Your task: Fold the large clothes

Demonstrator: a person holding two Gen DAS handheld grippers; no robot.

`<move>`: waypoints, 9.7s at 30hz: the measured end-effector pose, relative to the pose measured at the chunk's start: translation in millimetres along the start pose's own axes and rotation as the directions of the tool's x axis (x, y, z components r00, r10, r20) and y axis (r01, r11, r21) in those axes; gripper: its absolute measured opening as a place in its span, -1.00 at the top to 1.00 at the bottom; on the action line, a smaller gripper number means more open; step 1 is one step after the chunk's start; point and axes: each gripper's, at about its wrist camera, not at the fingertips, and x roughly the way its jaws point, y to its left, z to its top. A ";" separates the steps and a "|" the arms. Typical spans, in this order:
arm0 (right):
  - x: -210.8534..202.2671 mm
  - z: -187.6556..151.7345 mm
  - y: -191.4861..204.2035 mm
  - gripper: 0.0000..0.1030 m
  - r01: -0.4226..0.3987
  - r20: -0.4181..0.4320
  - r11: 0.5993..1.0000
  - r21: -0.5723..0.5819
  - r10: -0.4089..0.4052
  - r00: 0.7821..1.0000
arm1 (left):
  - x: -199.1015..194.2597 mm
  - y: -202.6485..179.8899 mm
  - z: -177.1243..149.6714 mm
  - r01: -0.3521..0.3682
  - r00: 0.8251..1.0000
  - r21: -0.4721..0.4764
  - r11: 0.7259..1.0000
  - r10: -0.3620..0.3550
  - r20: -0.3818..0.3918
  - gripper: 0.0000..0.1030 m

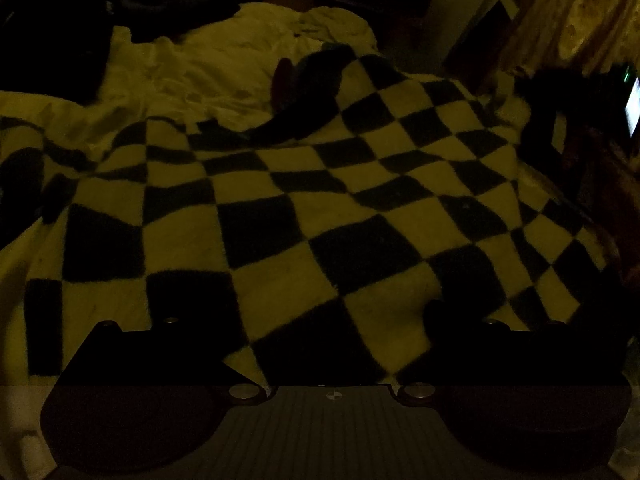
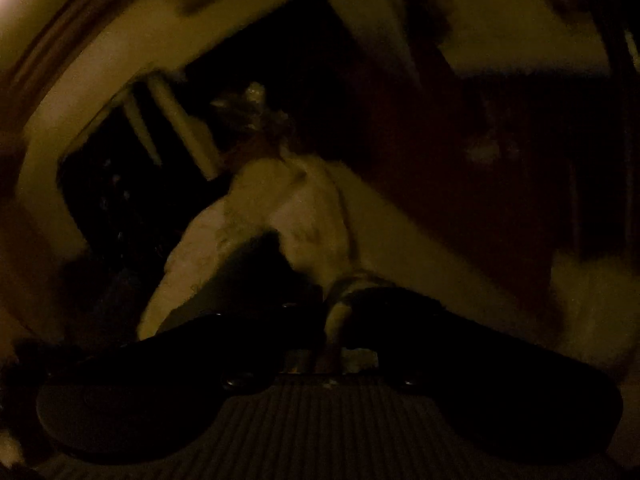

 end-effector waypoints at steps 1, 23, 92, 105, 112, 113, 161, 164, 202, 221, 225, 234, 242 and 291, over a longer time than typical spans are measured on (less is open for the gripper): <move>-13.5 -2.9 32.4 0.76 -0.019 0.076 0.982 -0.189 0.034 0.997 | 0.2 0.6 -0.5 0.001 1.000 -0.003 1.000 -0.001 0.002 -1.00; -43.1 -160.8 150.2 -0.49 -0.562 -0.524 0.322 -0.762 0.203 0.827 | -3.0 7.5 -2.1 0.019 1.000 -0.041 0.999 -0.019 0.012 -1.00; 10.5 -94.1 42.0 -0.46 -0.515 -0.499 0.857 -0.015 0.440 0.747 | 4.7 20.5 85.8 -0.131 0.980 0.011 0.991 0.128 0.151 -0.59; 11.9 -93.5 39.3 -0.47 -0.515 -0.503 0.857 0.006 0.447 0.740 | 40.5 -28.8 42.3 0.041 0.999 0.158 0.987 -0.045 0.019 -1.00; 12.7 -93.4 39.9 -0.49 -0.513 -0.506 0.859 0.005 0.444 0.739 | 4.9 23.6 62.3 0.052 0.994 -0.081 0.995 -0.043 0.105 -1.00; 12.7 -93.4 39.9 -0.50 -0.513 -0.506 0.858 0.005 0.445 0.739 | 5.5 31.0 65.1 0.010 0.994 -0.105 0.994 0.001 0.108 -1.00; -17.1 -65.4 55.7 -0.50 -0.451 -0.279 0.865 -0.220 0.387 0.879 | -52.2 123.7 15.2 -0.327 0.911 -0.297 0.897 0.383 0.154 -1.00; -10.3 -67.6 86.0 -0.39 -0.430 -0.280 0.800 -0.419 0.336 0.899 | -53.7 118.2 15.0 -0.303 0.917 -0.297 0.906 0.362 0.168 -1.00; -60.5 -70.0 81.6 -0.26 -0.473 -0.460 0.622 -0.624 0.197 0.866 | -6.9 89.2 14.2 -0.315 0.930 -0.187 0.931 0.342 0.133 -1.00; -3.1 -68.1 5.5 0.74 -0.274 -0.531 0.952 -0.137 0.163 0.832 | -3.0 88.1 2.6 -0.312 0.926 -0.175 0.934 0.340 0.162 -1.00; -10.7 -65.5 5.2 0.39 -0.259 -0.524 0.954 -0.148 0.146 0.839 | -10.2 86.5 -0.5 -0.298 0.930 -0.177 0.938 0.327 0.169 -1.00; -60.9 -53.5 11.6 -0.43 -0.188 -0.403 0.928 -0.321 0.045 0.914 | -22.7 83.2 -13.5 -0.298 0.921 -0.171 0.939 0.330 0.206 -1.00; -90.3 -54.1 38.3 -0.60 -0.318 -0.396 0.905 -0.281 0.192 0.898 | -62.4 104.3 -24.4 -0.337 0.854 -0.330 0.882 0.434 0.288 -1.00; -51.2 -156.3 103.1 -0.70 -0.527 -0.628 0.838 -0.139 0.337 0.702 | -138.6 84.7 30.4 -0.311 0.796 -0.316 0.896 0.427 0.428 -0.25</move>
